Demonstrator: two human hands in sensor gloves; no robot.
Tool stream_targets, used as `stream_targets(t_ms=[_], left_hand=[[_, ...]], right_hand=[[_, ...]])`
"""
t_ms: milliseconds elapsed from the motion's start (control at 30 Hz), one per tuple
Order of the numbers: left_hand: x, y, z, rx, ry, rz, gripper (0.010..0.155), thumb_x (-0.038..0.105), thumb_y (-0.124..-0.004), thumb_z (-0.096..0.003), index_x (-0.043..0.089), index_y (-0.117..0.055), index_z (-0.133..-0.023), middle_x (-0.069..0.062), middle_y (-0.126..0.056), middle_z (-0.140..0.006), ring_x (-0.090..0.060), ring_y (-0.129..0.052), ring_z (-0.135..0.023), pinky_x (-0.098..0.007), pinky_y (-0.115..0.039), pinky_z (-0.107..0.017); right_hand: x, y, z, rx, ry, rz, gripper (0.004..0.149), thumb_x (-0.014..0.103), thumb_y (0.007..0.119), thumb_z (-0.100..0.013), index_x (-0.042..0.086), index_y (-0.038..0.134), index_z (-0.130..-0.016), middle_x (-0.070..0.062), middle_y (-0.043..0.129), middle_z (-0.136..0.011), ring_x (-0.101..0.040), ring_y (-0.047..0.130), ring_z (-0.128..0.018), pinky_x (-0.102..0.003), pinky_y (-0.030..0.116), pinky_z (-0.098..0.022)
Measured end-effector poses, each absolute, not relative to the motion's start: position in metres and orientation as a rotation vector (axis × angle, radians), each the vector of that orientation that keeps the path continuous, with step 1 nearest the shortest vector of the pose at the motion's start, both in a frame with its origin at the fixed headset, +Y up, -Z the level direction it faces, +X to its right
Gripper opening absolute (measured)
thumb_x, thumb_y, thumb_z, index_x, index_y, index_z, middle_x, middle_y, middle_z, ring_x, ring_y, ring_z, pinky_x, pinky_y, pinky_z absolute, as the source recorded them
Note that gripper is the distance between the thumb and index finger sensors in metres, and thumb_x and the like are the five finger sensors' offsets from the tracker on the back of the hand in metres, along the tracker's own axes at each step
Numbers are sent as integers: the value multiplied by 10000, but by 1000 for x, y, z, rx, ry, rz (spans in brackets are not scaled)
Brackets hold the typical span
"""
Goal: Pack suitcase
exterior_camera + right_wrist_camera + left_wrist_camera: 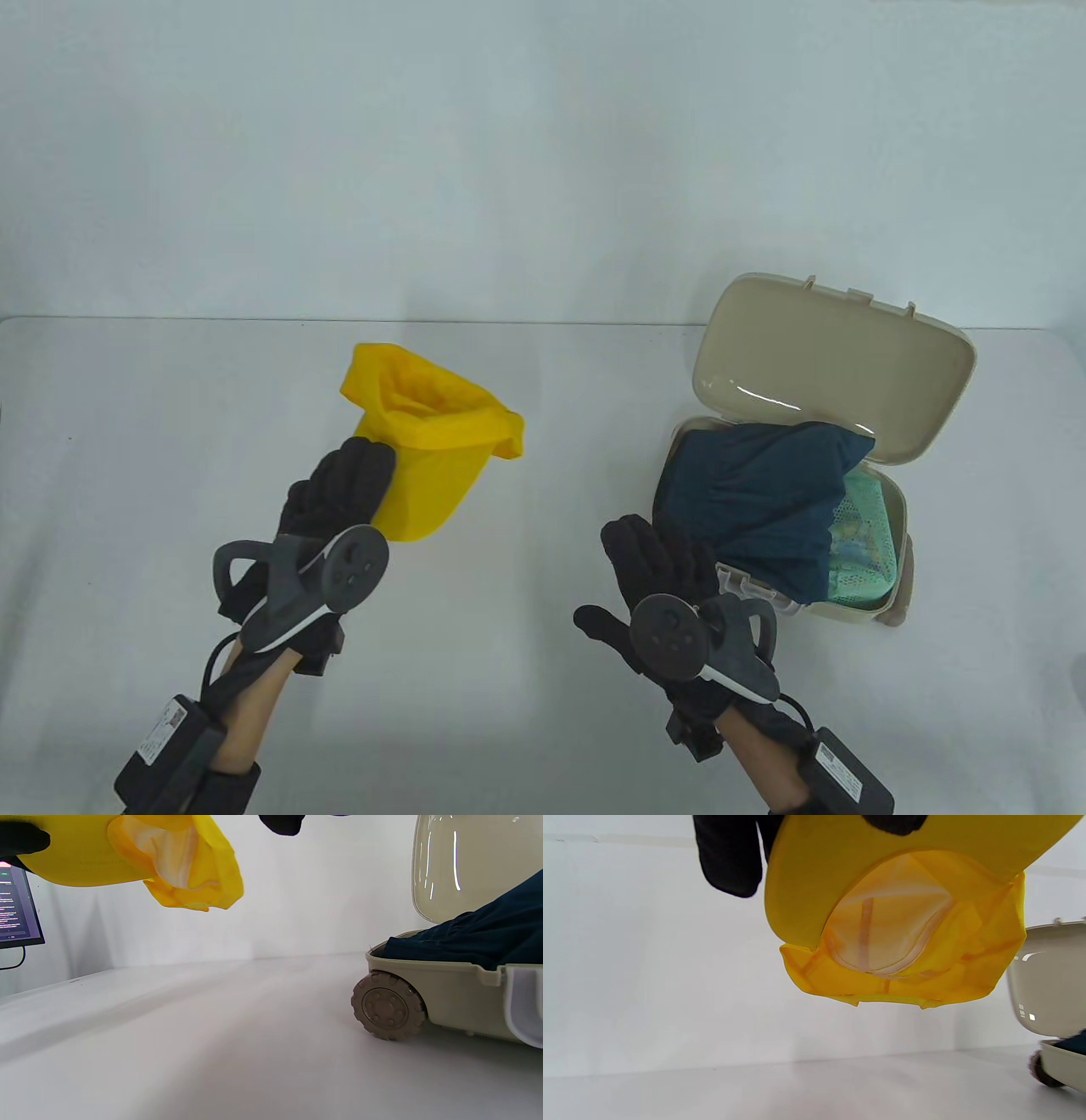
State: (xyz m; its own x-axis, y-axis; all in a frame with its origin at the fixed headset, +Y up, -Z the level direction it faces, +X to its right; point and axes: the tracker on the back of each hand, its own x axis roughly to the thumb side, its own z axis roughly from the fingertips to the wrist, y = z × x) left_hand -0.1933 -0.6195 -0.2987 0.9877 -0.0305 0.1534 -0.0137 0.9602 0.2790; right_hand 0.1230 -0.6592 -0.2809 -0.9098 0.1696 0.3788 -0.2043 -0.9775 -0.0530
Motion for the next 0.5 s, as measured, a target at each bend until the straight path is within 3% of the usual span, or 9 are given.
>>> stream_targets(t_ms=[267,500], left_hand=[[-171,-638,-289,315,-237,-91,610,294,-549,-547,353,-288,-1095,-8,-448,-1192,-254,-658,-1096,-455,-692,-766],[-165,-632,-279,358,-283,-72,609,295,-547,-547,360,-284,-1093,11,-444,-1193,-253,-656,-1097,-455,-690,-767]], right_hand=[[123,-650,-288,528,-128,2880,894,737,430,-451,197,295,-1150,-82,398,-1227,-472,402,-1124,-668,411,-750],[111,-584,-337,424,-204,2841,861,743,435,-451,219,408,-1133,-61,564,-1177,-380,675,-1060,-621,595,-731]])
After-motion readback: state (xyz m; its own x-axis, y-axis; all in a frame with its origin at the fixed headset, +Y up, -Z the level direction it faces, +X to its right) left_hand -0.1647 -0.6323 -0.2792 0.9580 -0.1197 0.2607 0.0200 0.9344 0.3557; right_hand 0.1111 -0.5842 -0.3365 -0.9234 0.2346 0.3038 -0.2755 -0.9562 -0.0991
